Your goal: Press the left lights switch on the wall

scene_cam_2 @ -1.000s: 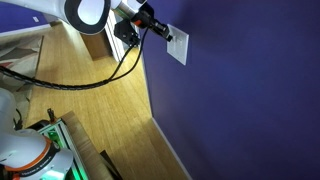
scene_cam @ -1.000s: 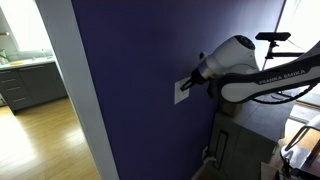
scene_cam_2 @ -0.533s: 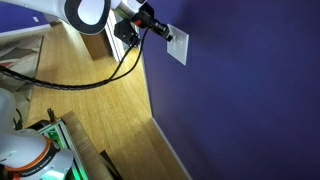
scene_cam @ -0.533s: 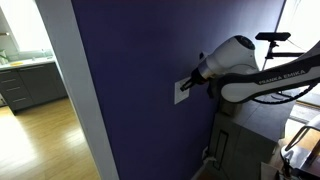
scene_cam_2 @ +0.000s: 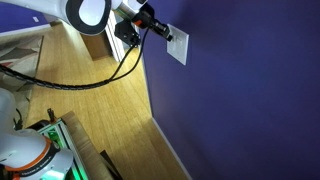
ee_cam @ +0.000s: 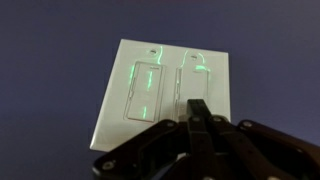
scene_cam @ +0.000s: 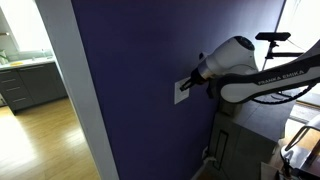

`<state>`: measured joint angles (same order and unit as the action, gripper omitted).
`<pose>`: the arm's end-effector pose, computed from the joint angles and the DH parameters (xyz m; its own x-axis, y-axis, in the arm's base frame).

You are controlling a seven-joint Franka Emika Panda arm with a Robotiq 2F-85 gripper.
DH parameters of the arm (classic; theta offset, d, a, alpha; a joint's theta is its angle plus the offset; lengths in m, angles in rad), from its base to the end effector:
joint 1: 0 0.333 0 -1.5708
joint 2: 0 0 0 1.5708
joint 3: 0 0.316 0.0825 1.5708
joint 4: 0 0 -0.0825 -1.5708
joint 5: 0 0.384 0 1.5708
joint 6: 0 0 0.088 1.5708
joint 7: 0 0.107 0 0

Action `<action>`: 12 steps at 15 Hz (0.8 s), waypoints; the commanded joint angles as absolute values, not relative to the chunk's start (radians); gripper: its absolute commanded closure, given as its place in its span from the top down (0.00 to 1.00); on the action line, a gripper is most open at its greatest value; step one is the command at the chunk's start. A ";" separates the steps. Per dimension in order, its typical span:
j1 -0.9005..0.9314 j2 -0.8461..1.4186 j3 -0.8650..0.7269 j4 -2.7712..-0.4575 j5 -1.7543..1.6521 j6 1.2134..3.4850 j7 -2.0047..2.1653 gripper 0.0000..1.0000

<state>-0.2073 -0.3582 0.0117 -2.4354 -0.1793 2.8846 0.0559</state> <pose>0.4730 -0.0827 0.5325 0.6979 -0.0163 0.7160 -0.1462 -0.9819 0.1202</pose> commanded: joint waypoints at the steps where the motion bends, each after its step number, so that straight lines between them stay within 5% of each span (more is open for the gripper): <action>1: -0.190 -0.352 0.004 -2.439 -0.169 2.896 0.060 0.00; 2: -0.189 -0.361 0.004 -2.441 -0.168 2.879 0.059 0.00; 3: -0.189 -0.376 0.006 -2.445 -0.168 2.856 0.062 0.26; 4: -0.173 -0.391 -0.002 -2.450 -0.152 2.834 0.050 0.27; 12: -0.133 -0.554 -0.034 -2.495 -0.089 2.536 0.047 0.84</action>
<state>-0.1394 -0.4557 -0.0101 -2.4466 -0.1075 2.6386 0.0527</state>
